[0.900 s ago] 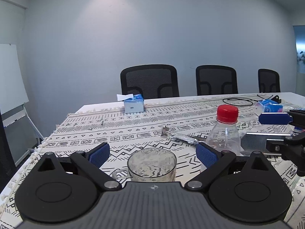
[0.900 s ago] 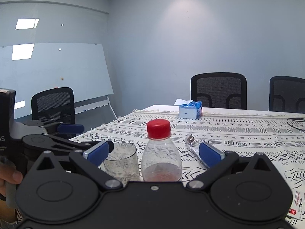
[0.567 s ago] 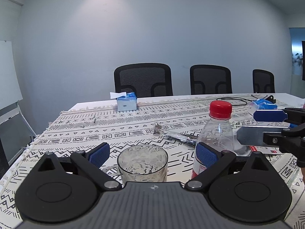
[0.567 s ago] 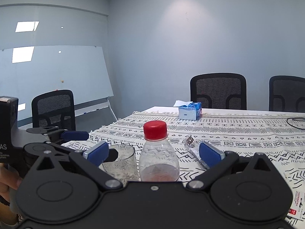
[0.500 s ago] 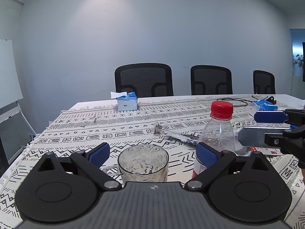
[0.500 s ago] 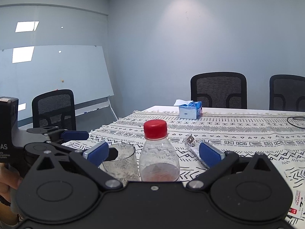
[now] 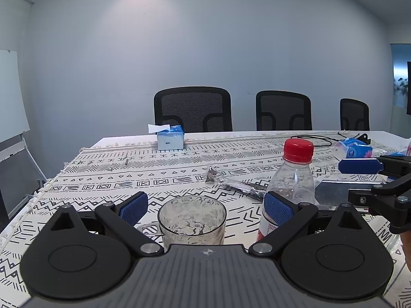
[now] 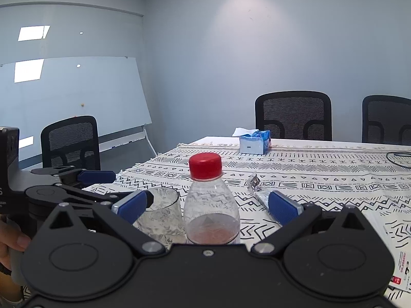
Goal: Unscrew bottle cap and pour
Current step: 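Move the left gripper toward the clear bottle with red cap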
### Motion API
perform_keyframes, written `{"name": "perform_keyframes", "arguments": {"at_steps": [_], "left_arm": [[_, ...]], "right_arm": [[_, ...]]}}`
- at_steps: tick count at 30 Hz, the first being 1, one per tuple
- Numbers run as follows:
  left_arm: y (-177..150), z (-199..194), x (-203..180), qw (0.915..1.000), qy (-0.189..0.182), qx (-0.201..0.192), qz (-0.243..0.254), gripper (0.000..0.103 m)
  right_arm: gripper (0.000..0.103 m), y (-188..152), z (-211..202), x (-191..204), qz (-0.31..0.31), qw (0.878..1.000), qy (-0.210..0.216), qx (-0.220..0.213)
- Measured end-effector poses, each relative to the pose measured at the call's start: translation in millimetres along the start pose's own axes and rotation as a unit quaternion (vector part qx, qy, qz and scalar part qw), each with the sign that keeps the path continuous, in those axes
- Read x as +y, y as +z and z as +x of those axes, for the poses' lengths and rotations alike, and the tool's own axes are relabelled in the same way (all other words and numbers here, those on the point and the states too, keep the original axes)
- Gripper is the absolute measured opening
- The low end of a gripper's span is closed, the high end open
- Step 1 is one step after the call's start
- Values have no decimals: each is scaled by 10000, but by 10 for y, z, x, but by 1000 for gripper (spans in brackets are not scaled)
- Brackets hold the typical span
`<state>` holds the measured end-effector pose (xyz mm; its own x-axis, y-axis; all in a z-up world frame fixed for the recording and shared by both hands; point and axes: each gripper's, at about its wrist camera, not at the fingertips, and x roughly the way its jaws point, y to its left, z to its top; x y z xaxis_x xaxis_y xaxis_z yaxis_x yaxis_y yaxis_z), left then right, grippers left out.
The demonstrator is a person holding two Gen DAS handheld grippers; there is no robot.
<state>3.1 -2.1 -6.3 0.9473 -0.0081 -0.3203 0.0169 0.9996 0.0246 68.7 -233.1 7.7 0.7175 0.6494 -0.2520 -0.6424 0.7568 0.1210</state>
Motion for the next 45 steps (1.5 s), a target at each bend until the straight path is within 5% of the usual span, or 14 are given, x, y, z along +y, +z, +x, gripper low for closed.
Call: {"name": "perform_keyframes", "arguments": {"at_steps": [18, 32, 45], "left_arm": [[-17, -146, -59, 9992, -376, -161, -50, 98], [-27, -220, -122, 9992, -163, -358, 50, 98], [-41, -195, -142, 9989, -325, -314, 82, 98]], "right_arm": [[101, 29, -83, 5, 37, 9998, 52, -206], [101, -29, -106, 63, 28, 9996, 120, -238], [101, -6, -66, 53, 40, 9996, 45, -284]]}}
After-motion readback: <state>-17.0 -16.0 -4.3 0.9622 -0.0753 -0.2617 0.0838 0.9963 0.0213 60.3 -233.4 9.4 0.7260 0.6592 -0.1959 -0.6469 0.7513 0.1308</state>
